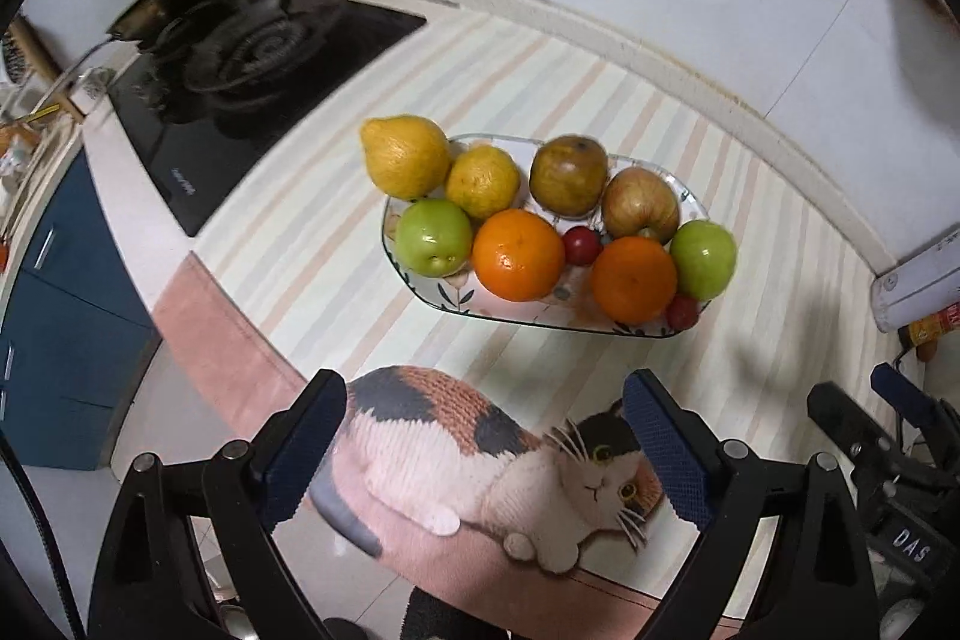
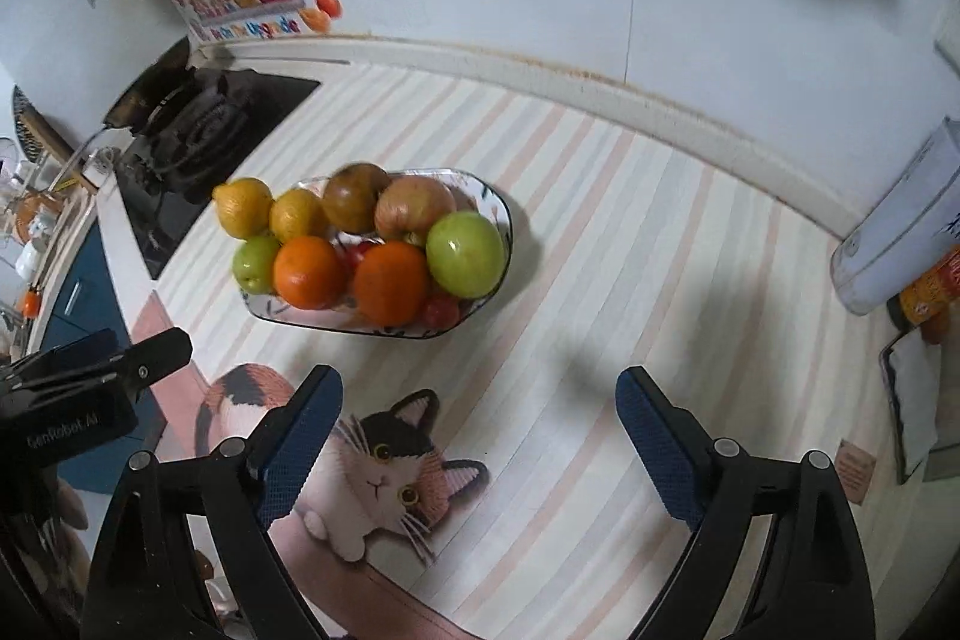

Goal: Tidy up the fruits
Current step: 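Lift both tools back from the plate above the counter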

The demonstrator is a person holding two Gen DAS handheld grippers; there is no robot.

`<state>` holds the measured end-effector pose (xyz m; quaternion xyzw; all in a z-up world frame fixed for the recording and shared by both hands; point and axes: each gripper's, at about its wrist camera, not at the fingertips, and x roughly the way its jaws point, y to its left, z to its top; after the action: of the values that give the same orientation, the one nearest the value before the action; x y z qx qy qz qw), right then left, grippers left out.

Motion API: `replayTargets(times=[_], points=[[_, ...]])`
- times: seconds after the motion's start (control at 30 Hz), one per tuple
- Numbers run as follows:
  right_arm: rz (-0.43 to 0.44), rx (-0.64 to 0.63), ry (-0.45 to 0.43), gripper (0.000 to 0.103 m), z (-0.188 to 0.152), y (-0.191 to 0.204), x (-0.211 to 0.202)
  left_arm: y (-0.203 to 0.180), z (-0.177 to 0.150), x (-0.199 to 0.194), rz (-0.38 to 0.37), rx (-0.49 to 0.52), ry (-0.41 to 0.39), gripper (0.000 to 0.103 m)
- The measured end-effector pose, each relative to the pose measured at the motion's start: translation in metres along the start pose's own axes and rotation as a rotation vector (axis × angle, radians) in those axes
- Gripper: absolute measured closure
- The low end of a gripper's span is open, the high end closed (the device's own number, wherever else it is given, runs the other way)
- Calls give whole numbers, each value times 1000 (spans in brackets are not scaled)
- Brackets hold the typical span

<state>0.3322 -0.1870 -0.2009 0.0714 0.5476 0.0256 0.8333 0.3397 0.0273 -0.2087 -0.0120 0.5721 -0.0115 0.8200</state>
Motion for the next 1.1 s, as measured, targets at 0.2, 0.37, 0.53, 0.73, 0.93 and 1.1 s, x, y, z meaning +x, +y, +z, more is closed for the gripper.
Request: replayTargets(times=[0.2, 0.37, 0.53, 0.73, 0.93, 1.1], points=[[-11, -12, -49, 8, -11, 5, -44, 1, -16, -50, 16, -5, -98, 8], [-31, -15, -99, 8, -35, 13, -97, 5, -39, -97, 11, 15, -174, 8], [-52, -19, -164, 8, -64, 25, -158, 8, -66, -144, 0, 63, -245, 8], [-58, -33, -228, 3, -93, 36, -222, 9, -95, -186, -37, 89, -280, 8], [-46, -61, -264, 3, -108, 39, -258, 4, -120, -222, -42, 90, -331, 8], [-35, -74, -279, 3, -114, 36, -275, -1, -130, -238, -41, 79, -357, 8]])
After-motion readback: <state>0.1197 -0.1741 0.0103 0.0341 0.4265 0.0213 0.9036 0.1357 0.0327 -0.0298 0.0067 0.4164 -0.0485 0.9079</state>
